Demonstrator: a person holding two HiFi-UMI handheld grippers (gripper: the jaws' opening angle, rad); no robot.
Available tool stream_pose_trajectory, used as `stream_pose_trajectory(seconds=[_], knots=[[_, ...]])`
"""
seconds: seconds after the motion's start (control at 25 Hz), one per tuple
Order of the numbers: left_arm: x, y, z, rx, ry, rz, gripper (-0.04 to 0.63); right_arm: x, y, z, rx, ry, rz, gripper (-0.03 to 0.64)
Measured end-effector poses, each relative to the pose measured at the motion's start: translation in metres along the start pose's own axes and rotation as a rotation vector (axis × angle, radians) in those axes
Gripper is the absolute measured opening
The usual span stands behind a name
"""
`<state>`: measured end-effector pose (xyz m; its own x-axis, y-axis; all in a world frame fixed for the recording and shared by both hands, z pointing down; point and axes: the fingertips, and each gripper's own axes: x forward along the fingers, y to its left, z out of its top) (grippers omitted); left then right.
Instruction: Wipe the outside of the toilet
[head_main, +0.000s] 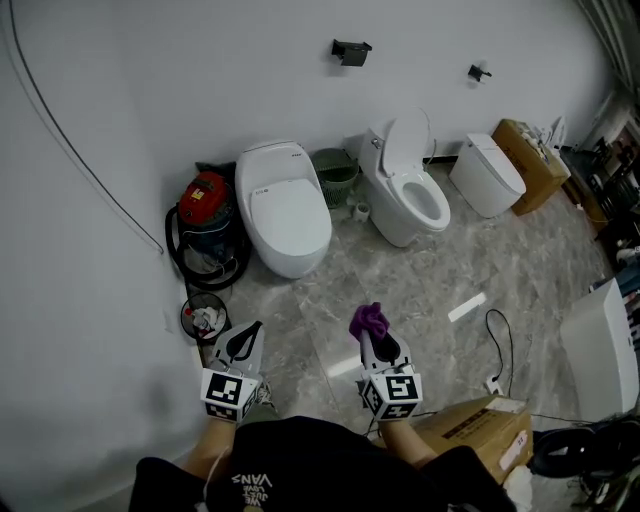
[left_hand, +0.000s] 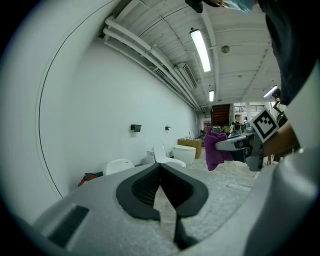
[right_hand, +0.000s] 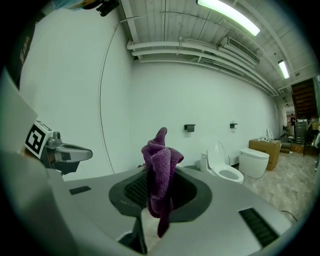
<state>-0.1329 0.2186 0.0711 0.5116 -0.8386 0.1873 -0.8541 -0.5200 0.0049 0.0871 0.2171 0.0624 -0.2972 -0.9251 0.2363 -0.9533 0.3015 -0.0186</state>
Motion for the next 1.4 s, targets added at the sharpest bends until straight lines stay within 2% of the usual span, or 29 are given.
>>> stream_pose_trajectory(seconds=[0.44, 0.52, 0.88, 1.12, 1.32, 1.4], knots=[[0.026, 0.111, -0.003, 0.043, -0.009, 0.004, 0.003, 0.11, 0.048, 0.02, -0.024, 0.028, -0.025, 0.077], [0.032, 0.127, -0.004, 0.032, -0.008, 0.005, 0.003, 0.129, 0.054, 0.022, -0.029, 0.032, -0.015, 0.077], [0.092, 0.141, -0.007, 0.018, -0.009, 0.042, 0.003, 0.201, 0.028, 0.028, -0.06, 0.026, 0.064, 0.077], [0.143, 0.144, -0.023, 0.006, -0.002, 0.09, 0.003, 0.252, 0.01, 0.001, -0.099, 0.057, 0.139, 0.077], [0.187, 0.159, -0.065, -0.049, 0.043, 0.119, 0.003, 0.303, -0.004, -0.044, -0.069, 0.087, 0.16, 0.077], [0.203, 0.165, -0.087, -0.043, 0.047, 0.118, 0.003, 0.319, -0.008, -0.068, -0.05, 0.102, 0.162, 0.077]])
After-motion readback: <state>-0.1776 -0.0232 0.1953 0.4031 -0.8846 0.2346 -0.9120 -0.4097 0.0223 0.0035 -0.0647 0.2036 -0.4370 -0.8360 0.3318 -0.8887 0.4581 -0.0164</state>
